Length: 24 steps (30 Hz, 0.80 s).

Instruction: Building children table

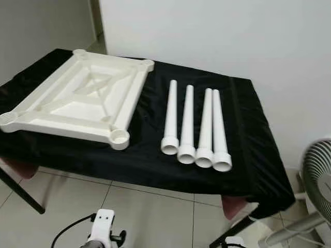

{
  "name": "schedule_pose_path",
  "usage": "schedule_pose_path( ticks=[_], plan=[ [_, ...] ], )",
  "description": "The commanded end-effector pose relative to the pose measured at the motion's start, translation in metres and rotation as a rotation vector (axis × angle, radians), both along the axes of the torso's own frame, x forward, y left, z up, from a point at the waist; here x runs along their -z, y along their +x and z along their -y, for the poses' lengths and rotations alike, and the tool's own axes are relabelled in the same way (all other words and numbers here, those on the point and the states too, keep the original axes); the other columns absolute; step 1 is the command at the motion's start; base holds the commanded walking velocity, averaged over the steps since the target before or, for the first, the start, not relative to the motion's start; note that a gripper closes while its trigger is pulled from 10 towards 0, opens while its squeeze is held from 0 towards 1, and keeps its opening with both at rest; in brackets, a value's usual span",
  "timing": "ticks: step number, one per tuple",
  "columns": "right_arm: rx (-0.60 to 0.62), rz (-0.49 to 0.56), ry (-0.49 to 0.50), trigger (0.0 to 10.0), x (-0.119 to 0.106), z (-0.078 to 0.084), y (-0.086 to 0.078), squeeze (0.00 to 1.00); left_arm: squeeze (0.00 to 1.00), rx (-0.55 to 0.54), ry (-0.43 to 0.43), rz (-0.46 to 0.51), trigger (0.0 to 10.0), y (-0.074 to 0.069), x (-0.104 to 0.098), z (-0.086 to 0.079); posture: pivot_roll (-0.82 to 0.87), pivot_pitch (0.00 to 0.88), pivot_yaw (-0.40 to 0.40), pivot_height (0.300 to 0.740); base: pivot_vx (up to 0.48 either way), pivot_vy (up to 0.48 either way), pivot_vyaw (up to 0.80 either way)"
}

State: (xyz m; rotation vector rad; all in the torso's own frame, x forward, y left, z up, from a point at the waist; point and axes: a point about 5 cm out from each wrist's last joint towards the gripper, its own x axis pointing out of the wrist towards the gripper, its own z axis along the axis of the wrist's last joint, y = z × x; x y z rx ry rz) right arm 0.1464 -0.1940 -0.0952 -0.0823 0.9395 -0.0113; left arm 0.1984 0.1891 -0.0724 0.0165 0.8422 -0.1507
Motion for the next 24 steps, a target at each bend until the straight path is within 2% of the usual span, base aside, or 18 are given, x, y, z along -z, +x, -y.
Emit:
schedule_pose_path(
  ticks=[1,14,24],
  plan=[
    [0.012,-0.037,-0.012,10.0,0.0036,0.005,-0.0109,0.0,0.0,-0.021,0.018,-0.014,10.0,-0.0013,0.0018,0.002,-0.03,0.0,-0.05,0.74,0.0,0.465,0.0],
    [0.018,-0.043,-0.016,10.0,0.0043,0.007,-0.014,0.0,0.0,-0.008,0.027,-0.014,10.0,-0.0014,0.0015,0.0002,-0.03,0.0,-0.049,0.74,0.0,0.405,0.0],
    [0.029,-0.037,-0.015,10.0,0.0039,0.0086,-0.0143,0.0,0.0,0.125,0.045,0.014,10.0,0.0033,-0.0012,0.0093,-0.04,0.0,-0.042,0.74,0.0,0.0,0.0]
  ],
)
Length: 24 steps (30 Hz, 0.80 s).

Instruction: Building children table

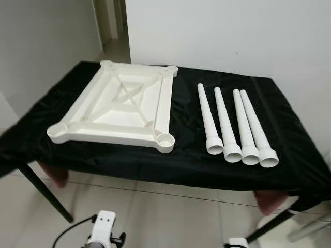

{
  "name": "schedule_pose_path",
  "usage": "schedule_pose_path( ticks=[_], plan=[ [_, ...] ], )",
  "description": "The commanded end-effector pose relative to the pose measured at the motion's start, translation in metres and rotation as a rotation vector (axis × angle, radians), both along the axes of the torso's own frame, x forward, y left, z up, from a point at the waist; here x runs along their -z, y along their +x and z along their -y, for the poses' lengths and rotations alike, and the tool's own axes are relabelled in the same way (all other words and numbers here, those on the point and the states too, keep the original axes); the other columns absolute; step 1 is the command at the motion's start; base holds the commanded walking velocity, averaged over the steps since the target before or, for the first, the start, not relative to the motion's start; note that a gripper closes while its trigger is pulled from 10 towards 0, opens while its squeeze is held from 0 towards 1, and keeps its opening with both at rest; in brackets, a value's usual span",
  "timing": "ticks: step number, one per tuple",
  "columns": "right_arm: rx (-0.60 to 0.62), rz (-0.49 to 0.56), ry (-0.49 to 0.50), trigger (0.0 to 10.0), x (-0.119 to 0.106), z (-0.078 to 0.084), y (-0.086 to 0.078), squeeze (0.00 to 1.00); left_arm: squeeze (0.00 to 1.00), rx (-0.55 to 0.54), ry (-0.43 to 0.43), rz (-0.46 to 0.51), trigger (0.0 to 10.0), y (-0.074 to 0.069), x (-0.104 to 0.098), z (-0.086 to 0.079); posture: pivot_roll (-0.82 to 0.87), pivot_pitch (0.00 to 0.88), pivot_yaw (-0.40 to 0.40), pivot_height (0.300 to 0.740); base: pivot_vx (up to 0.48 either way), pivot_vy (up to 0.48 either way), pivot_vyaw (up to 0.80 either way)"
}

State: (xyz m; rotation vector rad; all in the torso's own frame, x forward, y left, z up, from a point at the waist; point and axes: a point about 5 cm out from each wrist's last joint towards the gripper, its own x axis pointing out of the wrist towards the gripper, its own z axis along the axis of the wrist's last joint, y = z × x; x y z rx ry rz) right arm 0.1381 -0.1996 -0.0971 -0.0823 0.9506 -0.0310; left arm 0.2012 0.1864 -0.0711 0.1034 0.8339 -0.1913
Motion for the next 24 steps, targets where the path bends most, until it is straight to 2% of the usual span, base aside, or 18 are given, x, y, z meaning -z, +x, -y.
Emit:
schedule_pose_path(
  ticks=[1,7,10,11,12,14,16,18,22,23,24],
  plan=[
    [0.015,-0.026,-0.005,10.0,0.002,0.003,-0.006,0.0,0.0,0.072,-0.017,0.0,10.0,0.001,0.0,0.008,-0.04,0.0,-0.042,0.74,0.0,0.0,0.0],
    [0.019,-0.015,-0.009,10.0,0.001,0.004,-0.005,0.0,0.0,0.139,-0.032,0.018,10.0,0.003,-0.002,0.016,-0.04,0.0,-0.043,0.74,0.0,0.0,0.0],
    [0.019,-0.015,-0.009,10.0,0.001,0.004,-0.005,0.0,0.0,0.139,-0.032,0.018,10.0,0.003,-0.002,0.016,-0.04,0.0,-0.043,0.74,0.0,0.0,0.0],
    [0.017,-0.004,-0.003,10.0,0.001,0.003,-0.004,0.0,0.0,0.183,-0.04,0.032,10.0,0.004,-0.003,0.019,-0.04,0.0,-0.044,0.74,0.0,0.0,0.0],
    [0.017,-0.004,-0.003,10.0,0.001,0.003,-0.004,0.0,0.0,0.183,-0.04,0.032,10.0,0.004,-0.003,0.019,-0.04,0.0,-0.044,0.74,0.0,0.0,0.0],
    [-0.028,0.037,0.003,10.0,-0.003,0.003,0.003,0.0,0.0,0.305,-0.045,0.048,10.0,0.005,-0.006,0.026,-0.04,0.0,-0.042,0.74,0.0,0.0,0.0],
    [-0.041,0.053,0.003,10.0,-0.005,0.004,0.006,0.0,0.0,0.345,-0.051,0.056,10.0,0.006,-0.007,0.029,-0.03,0.0,-0.042,0.74,0.0,0.0,0.0],
    [-0.086,0.112,-0.015,10.0,-0.011,0.008,0.017,0.0,0.0,0.443,-0.076,0.131,10.0,0.014,-0.016,0.035,-0.03,0.0,-0.042,0.74,0.0,0.0,0.0],
    [-0.105,0.137,-0.026,10.0,-0.014,0.01,0.021,0.0,0.0,0.476,-0.093,0.162,10.0,0.017,-0.02,0.037,-0.03,0.0,-0.042,0.74,0.0,0.0,0.0],
    [-0.117,0.163,-0.034,10.0,-0.017,0.011,0.026,0.0,0.0,0.496,-0.092,0.193,10.0,0.021,-0.024,0.038,-0.03,0.0,-0.044,0.74,0.0,0.0,0.0],
    [-0.161,0.233,-0.035,10.0,-0.026,0.01,0.039,0.0,0.0,0.488,-0.132,0.25,10.0,0.03,-0.033,0.039,-0.04,0.0,-0.042,0.74,0.0,0.0,0.0]
  ],
)
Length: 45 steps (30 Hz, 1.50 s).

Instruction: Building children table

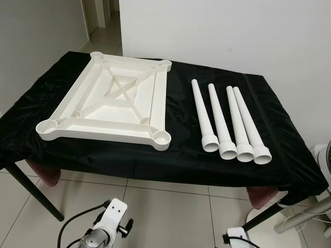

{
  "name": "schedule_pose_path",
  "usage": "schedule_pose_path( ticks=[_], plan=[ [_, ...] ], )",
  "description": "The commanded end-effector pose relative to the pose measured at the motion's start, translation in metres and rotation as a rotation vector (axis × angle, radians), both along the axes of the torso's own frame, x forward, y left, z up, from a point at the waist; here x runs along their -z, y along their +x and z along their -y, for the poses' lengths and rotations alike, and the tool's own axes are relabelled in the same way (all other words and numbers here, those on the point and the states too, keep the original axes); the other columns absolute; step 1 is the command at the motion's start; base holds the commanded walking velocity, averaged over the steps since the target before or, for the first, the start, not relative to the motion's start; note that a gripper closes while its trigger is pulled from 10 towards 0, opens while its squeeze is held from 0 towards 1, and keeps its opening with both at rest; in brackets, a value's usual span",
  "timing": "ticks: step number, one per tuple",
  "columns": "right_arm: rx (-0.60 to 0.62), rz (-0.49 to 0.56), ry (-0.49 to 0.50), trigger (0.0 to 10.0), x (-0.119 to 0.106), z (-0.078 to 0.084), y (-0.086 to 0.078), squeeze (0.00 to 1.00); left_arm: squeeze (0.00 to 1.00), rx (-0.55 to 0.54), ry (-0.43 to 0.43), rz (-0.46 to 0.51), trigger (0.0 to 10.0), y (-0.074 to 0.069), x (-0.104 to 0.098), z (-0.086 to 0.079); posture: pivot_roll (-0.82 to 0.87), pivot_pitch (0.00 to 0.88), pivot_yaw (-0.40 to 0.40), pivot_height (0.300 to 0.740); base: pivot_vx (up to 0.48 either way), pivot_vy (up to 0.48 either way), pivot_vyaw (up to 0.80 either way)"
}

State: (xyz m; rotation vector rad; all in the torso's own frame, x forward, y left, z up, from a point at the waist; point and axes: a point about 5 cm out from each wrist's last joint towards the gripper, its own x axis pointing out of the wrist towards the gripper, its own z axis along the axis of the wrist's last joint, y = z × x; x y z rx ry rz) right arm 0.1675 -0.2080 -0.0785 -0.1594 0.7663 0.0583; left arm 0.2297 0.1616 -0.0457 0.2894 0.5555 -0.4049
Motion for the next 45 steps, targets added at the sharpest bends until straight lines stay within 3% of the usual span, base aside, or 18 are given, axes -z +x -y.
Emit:
schedule_pose_path(
  ticks=[1,3,5,10,11,12,13,18,19,22,27,28,33,36,39,42,45],
  plan=[
    [-0.041,0.055,-0.008,10.0,-0.007,0.002,0.01,0.0,0.0,0.234,-0.15,-0.045,10.0,0.002,-0.008,0.014,-0.04,0.0,-0.042,0.74,0.0,0.0,0.0],
    [-0.09,0.169,0.013,10.0,-0.023,0.001,0.033,0.0,0.0,0.222,-0.175,0.035,10.0,0.015,-0.021,0.013,-0.04,0.0,-0.045,0.74,0.0,0.0,0.0],
    [-0.109,0.217,0.024,10.0,-0.03,-0.001,0.043,0.0,0.0,0.229,-0.184,0.063,10.0,0.017,-0.025,0.013,-0.03,0.0,-0.049,0.74,0.0,0.0,0.0],
    [-0.182,0.334,0.112,10.0,-0.048,-0.011,0.061,0.0,0.0,0.341,-0.217,0.093,10.0,0.011,-0.03,0.013,-0.03,0.0,-0.052,0.74,0.0,0.0,0.0],
    [-0.203,0.351,0.129,10.0,-0.051,-0.015,0.062,0.31,0.0,0.356,-0.235,0.081,10.0,0.008,-0.029,0.013,-0.03,0.0,-0.052,0.74,0.0,0.0,0.0],
    [-0.203,0.351,0.129,10.0,-0.051,-0.015,0.062,0.31,0.0,0.356,-0.235,0.081,10.0,0.008,-0.029,0.013,-0.03,0.0,-0.052,0.74,0.0,0.0,0.0],
    [-0.236,0.357,0.16,10.0,-0.051,-0.019,0.061,1.0,1.0,0.372,-0.242,0.072,10.0,0.004,-0.027,0.012,-0.02,0.0,-0.054,0.74,0.0,0.0,0.0],
    [-0.353,0.358,0.218,10.0,-0.052,-0.031,0.053,1.0,1.0,0.486,-0.271,0.069,10.0,-0.01,-0.029,0.011,-0.02,0.005,-0.06,0.74,0.0,0.0,0.0],
    [-0.424,0.361,0.263,10.0,-0.057,-0.035,0.05,0.0,0.0,0.546,-0.301,0.074,10.0,-0.014,-0.036,0.01,-0.02,0.005,-0.06,0.74,0.0,0.0,0.0],
    [-0.584,0.385,0.337,10.0,-0.073,-0.039,0.046,0.0,0.0,0.61,-0.402,0.07,10.0,-0.018,-0.057,0.009,-0.01,0.007,-0.066,0.74,0.0,0.0,0.0],
    [-0.692,0.405,0.335,10.0,-0.087,-0.036,0.043,0.0,0.0,0.621,-0.473,0.055,10.0,-0.018,-0.07,0.009,-0.01,0.003,-0.07,0.74,0.0,0.0,0.0],
    [-0.778,0.425,0.363,10.0,-0.109,-0.028,0.045,0.0,0.0,0.688,-0.517,0.073,10.0,-0.021,-0.091,0.01,0.0,0.011,-0.071,0.74,0.0,0.0,0.0],
    [-0.878,0.41,0.381,10.0,-0.126,-0.022,0.046,0.0,0.0,0.754,-0.527,0.119,10.0,-0.022,-0.113,0.012,0.0,0.016,-0.07,0.74,0.0,0.0,0.0],
    [-0.974,0.409,0.465,10.0,-0.152,-0.02,0.04,0.0,0.0,0.826,-0.545,0.155,10.0,-0.026,-0.142,0.018,0.0,0.023,-0.076,0.74,0.0,0.0,0.0],
    [-0.988,0.411,0.475,10.0,-0.156,-0.021,0.039,0.0,0.0,0.841,-0.554,0.152,10.0,-0.027,-0.147,0.018,0.0,0.023,-0.076,0.74,0.0,0.0,0.0],
    [-0.933,0.557,0.525,10.0,-0.188,-0.029,0.053,0.0,0.0,0.768,-0.659,0.245,10.0,-0.015,-0.178,0.024,0.01,0.023,-0.073,0.74,0.0,0.0,0.0],
    [-0.904,0.604,0.533,10.0,-0.195,-0.031,0.058,0.0,0.0,0.742,-0.681,0.272,10.0,-0.011,-0.185,0.025,0.01,0.022,-0.072,0.74,0.0,0.0,0.0]
  ],
)
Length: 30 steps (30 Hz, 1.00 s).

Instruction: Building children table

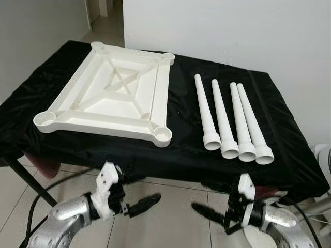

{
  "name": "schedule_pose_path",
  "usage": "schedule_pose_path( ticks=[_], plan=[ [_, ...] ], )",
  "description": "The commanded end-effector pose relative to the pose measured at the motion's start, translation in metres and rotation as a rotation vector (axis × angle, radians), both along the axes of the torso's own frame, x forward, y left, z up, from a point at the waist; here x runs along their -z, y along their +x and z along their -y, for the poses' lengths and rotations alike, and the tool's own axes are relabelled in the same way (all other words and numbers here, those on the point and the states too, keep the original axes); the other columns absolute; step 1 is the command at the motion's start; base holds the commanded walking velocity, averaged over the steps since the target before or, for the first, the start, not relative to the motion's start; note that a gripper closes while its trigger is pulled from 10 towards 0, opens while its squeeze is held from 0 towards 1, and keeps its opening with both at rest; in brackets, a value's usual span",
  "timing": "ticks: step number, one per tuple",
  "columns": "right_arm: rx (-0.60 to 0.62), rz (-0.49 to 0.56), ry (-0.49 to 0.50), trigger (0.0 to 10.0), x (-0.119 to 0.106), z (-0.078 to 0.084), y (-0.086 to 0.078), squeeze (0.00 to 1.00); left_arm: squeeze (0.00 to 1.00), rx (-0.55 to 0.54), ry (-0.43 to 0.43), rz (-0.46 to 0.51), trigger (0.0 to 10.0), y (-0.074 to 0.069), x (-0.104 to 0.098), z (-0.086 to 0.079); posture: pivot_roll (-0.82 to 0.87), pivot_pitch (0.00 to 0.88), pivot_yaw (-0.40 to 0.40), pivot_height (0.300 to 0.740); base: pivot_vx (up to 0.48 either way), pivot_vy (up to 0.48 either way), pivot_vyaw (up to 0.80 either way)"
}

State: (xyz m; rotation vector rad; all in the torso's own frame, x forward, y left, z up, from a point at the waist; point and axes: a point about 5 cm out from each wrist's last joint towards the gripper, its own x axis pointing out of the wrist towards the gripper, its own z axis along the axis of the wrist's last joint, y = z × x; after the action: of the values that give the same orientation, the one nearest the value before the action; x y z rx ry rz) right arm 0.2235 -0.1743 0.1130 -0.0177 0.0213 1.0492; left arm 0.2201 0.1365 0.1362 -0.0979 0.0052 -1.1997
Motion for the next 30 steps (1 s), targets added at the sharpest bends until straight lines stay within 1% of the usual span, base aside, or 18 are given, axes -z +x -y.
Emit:
schedule_pose_path(
  ticks=[1,2,3,5,6,7,8,9,11,13,16,19,23,25,26,27,29,30],
  plan=[
    [0.107,0.047,0.051,10.0,-0.013,0.003,0.012,0.0,0.0,-0.033,-0.064,0.002,10.0,0.005,-0.012,0.001,0.01,0.022,-0.073,0.74,0.0,0.0,0.0],
    [0.107,0.047,0.051,10.0,-0.013,0.003,0.012,0.0,0.0,-0.033,-0.064,0.002,10.0,0.005,-0.012,0.001,0.01,0.022,-0.073,0.74,0.0,0.0,0.0],
    [0.182,0.087,0.075,10.0,-0.02,0.003,0.021,0.0,0.0,-0.088,-0.086,0.014,10.0,0.012,-0.017,0.002,0.01,0.022,-0.073,0.74,0.0,0.0,0.0],
    [0.182,0.087,0.075,10.0,-0.02,0.003,0.021,0.0,0.0,-0.088,-0.086,0.014,10.0,0.012,-0.017,0.002,0.01,0.022,-0.073,0.74,0.0,0.0,0.0],
    [0.294,0.11,0.137,10.0,-0.029,0.0,0.033,0.0,0.0,-0.174,-0.133,0.024,10.0,0.025,-0.027,0.002,0.0,0.012,-0.07,0.74,0.0,0.0,0.0],
    [0.294,0.11,0.137,10.0,-0.029,0.0,0.033,0.0,0.0,-0.174,-0.133,0.024,10.0,0.025,-0.027,0.002,0.0,0.012,-0.07,0.74,0.0,0.0,0.0],
    [0.403,0.113,0.207,10.0,-0.034,-0.003,0.044,0.0,0.0,-0.258,-0.172,0.033,10.0,0.038,-0.034,0.001,0.01,0.008,-0.07,0.74,0.0,0.0,0.0],
    [0.468,0.098,0.263,10.0,-0.035,-0.008,0.051,0.0,0.0,-0.338,-0.186,0.064,10.0,0.049,-0.039,0.0,0.01,0.005,-0.069,0.74,0.0,0.0,0.0],
    [0.584,0.099,0.265,10.0,-0.034,-0.011,0.058,0.0,0.0,-0.415,-0.21,0.024,10.0,0.06,-0.04,0.001,0.0,0.0,-0.066,0.74,0.0,0.0,0.0],
    [0.649,0.09,0.257,10.0,-0.032,-0.012,0.063,0.0,0.0,-0.47,-0.214,-0.015,10.0,0.067,-0.04,0.001,0.0,0.0,-0.068,0.74,0.0,0.0,0.0],
    [0.676,0.088,0.255,10.0,-0.031,-0.013,0.065,0.0,0.0,-0.509,-0.196,-0.022,10.0,0.071,-0.038,0.001,0.0,0.0,-0.068,0.74,0.0,0.0,0.0],
    [0.75,0.071,0.287,10.0,-0.03,-0.012,0.073,0.0,0.0,-0.572,-0.157,-0.037,10.0,0.08,-0.035,0.001,0.01,0.0,-0.072,0.74,0.0,0.0,0.0],
    [0.822,0.08,0.3,10.0,-0.032,-0.009,0.079,0.0,0.0,-0.621,-0.148,-0.038,10.0,0.085,-0.034,0.0,0.01,0.0,-0.076,0.74,0.0,0.0,0.0],
    [0.836,0.083,0.292,10.0,-0.033,-0.011,0.083,0.0,0.0,-0.658,-0.128,-0.057,10.0,0.09,-0.031,-0.001,0.01,0.0,-0.084,0.74,0.0,0.0,0.0],
    [0.863,0.093,0.272,10.0,-0.034,-0.012,0.087,0.0,0.0,-0.701,-0.117,-0.072,10.0,0.095,-0.028,-0.001,0.02,0.0,-0.088,0.74,0.0,0.0,0.0],
    [0.863,0.093,0.272,10.0,-0.034,-0.012,0.087,0.0,0.0,-0.701,-0.117,-0.072,10.0,0.095,-0.028,-0.001,0.02,0.0,-0.088,0.74,0.0,0.0,0.0],
    [0.878,0.095,0.261,10.0,-0.034,-0.014,0.09,0.0,0.0,-0.706,-0.102,-0.064,10.0,0.098,-0.026,0.001,0.02,0.0,-0.09,0.74,0.0,0.0,0.0],
    [0.909,0.098,0.246,10.0,-0.032,-0.011,0.093,0.0,0.0,-0.738,-0.064,-0.037,10.0,0.1,-0.023,0.003,0.02,0.0,-0.091,0.74,0.0,0.0,0.0]
  ],
)
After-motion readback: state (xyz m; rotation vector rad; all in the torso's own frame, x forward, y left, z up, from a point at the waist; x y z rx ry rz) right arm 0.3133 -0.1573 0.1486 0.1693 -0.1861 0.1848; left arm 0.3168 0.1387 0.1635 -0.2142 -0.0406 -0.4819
